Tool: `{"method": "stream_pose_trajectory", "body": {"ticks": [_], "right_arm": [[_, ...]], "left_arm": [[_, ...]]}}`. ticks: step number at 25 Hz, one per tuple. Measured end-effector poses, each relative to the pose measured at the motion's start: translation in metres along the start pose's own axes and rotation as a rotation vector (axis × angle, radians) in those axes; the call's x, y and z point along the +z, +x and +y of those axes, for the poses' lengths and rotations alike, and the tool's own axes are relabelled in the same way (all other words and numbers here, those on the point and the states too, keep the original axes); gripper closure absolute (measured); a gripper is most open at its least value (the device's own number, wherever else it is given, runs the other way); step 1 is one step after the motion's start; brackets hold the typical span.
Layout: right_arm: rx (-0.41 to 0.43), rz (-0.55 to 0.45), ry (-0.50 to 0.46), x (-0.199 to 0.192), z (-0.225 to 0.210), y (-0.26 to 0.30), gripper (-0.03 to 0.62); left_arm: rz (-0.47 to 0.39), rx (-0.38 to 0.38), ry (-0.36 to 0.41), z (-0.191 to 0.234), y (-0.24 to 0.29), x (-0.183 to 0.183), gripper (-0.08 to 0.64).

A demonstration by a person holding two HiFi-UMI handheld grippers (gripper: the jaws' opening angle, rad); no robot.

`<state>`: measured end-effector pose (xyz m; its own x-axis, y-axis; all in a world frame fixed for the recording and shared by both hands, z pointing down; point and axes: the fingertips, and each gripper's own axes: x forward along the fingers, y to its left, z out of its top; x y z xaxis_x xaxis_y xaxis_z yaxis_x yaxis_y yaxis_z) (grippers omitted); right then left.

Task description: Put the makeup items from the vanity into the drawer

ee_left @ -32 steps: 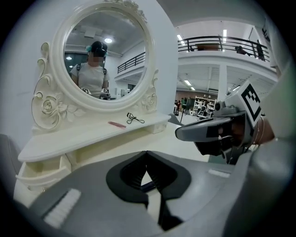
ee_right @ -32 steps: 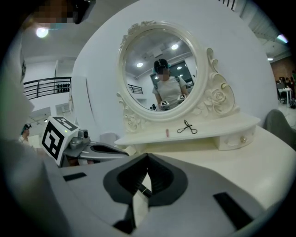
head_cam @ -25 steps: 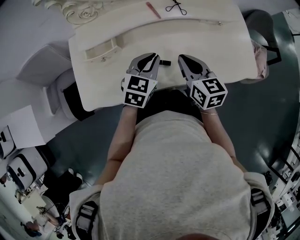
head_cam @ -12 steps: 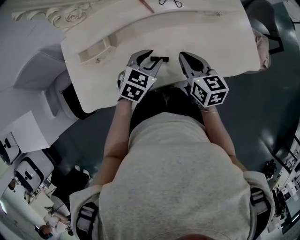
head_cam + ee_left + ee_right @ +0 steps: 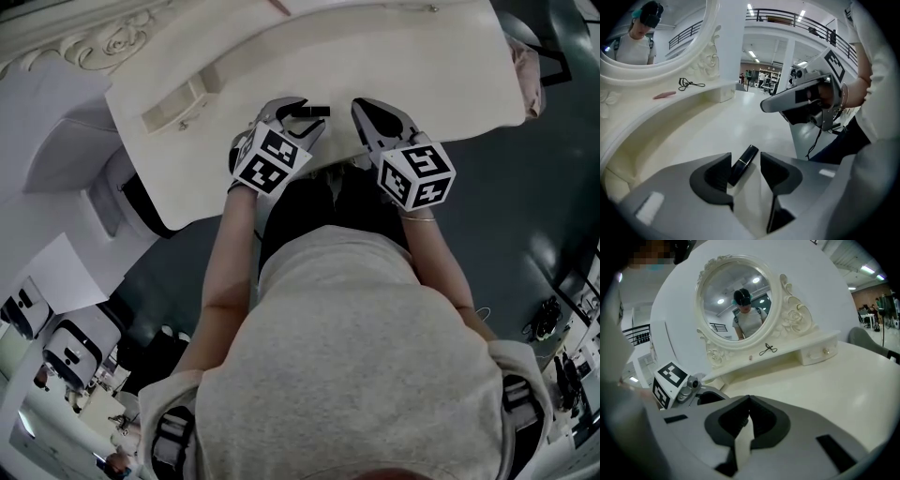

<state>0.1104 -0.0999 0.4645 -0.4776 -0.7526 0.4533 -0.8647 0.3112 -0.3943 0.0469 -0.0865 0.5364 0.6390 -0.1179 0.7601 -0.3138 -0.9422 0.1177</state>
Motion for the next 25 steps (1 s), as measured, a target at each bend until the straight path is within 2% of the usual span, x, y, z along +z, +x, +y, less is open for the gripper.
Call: {"method": "stream_pose_trajectory", "body": {"ticks": [10, 25], "right_arm": [[0.000, 0.016, 0.022, -0.010, -0.010, -0.001, 0.584], [0.007, 0.021, 0.028, -0.006, -0.027, -0.003, 0.584]], "left_arm": [[-0.007, 0.026, -0.027, 0.008, 0.009, 0.001, 0.390], [0.044, 0.052, 0.034, 0.011, 0.021, 0.010, 0.400]]}}
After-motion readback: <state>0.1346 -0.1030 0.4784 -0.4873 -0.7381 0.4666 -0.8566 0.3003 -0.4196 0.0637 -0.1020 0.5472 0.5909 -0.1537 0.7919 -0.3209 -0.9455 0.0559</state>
